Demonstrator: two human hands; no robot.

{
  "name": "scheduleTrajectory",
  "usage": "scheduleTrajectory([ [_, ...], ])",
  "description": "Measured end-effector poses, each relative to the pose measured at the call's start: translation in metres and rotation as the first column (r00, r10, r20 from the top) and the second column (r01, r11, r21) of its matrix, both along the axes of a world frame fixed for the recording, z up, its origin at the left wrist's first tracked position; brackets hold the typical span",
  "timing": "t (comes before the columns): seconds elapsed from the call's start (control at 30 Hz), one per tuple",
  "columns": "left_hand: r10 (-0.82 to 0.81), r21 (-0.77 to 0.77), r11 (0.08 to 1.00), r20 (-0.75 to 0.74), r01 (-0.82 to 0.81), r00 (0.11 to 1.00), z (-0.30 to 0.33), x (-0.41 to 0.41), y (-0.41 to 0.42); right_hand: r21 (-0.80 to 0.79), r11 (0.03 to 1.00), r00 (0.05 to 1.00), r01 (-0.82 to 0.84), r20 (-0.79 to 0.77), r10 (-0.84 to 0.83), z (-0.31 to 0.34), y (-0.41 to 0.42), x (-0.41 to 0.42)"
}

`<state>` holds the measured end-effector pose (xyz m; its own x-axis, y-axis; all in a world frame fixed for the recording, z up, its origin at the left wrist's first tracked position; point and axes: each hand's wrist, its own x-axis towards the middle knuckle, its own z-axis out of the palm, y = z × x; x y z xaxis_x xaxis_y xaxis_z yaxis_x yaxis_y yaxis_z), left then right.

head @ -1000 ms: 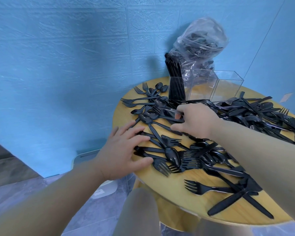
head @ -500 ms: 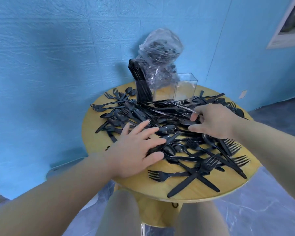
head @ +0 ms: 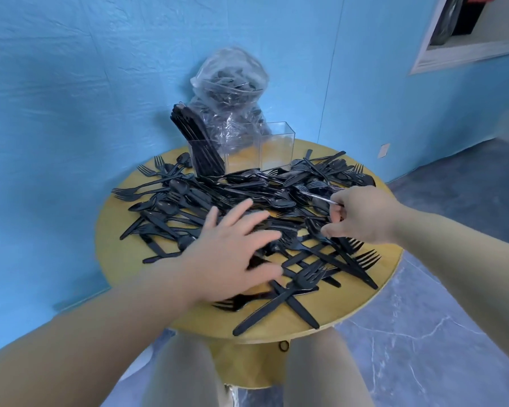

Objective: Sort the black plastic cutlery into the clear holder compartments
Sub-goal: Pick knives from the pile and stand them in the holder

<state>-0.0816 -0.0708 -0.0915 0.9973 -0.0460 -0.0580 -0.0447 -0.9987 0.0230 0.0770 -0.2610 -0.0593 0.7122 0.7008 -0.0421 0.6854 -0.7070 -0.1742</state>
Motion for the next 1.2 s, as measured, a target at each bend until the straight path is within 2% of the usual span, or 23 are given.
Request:
scheduleTrajectory([
  [0.1,-0.053,0.052,0.997,-0.100,0.059,0.994,-0.002,0.010,-0.008,-0.034,0.999,1.000,0.008,-0.017,-0.008,-0.004,-0.004,-0.001],
  [0.23,0.027,0.130,0.991,-0.132,-0.009,0.991,0.001,0.015,0.004,-0.006,1.000,0.999,0.028,-0.045,-0.029,-0.013,-0.006,0.001],
  [0.37,0.098,0.083,0.992,-0.006,-0.097,0.995,0.004,0.019,0.013,0.066,0.997,0.999,0.038,-0.023,-0.037,-0.017,-0.006,0.005],
  [0.47,0.036,-0.008,0.999,0.132,-0.035,0.991,0.006,0.030,0.007,0.125,0.992,0.999,0.003,-0.035,0.001,-0.016,-0.005,0.006],
  [0.53,-0.020,-0.037,0.999,0.130,0.025,0.991,0.004,0.040,-0.002,0.142,0.989,0.996,-0.044,-0.069,0.054,-0.015,-0.004,0.005],
  [0.63,-0.029,-0.024,0.999,0.075,0.030,0.997,0.001,0.049,-0.007,0.105,0.988,0.989,-0.117,-0.081,0.126,-0.016,0.004,0.003],
  [0.7,0.002,-0.006,1.000,0.095,-0.002,0.996,0.002,0.048,-0.003,0.049,0.985,0.985,-0.164,-0.052,0.166,-0.018,0.013,0.003],
  [0.87,0.082,-0.004,0.997,0.129,-0.082,0.988,0.000,0.043,0.015,-0.052,0.985,0.986,-0.166,-0.032,0.165,-0.017,0.030,0.005],
  [1.0,0.082,-0.031,0.996,0.151,-0.078,0.985,-0.005,0.040,0.021,-0.128,0.973,0.982,-0.190,-0.018,0.189,-0.017,0.040,0.005],
  [1.2,0.091,-0.079,0.994,0.178,-0.078,0.980,-0.004,0.037,0.024,-0.107,0.967,0.971,-0.229,0.038,0.234,-0.025,0.039,0.006],
])
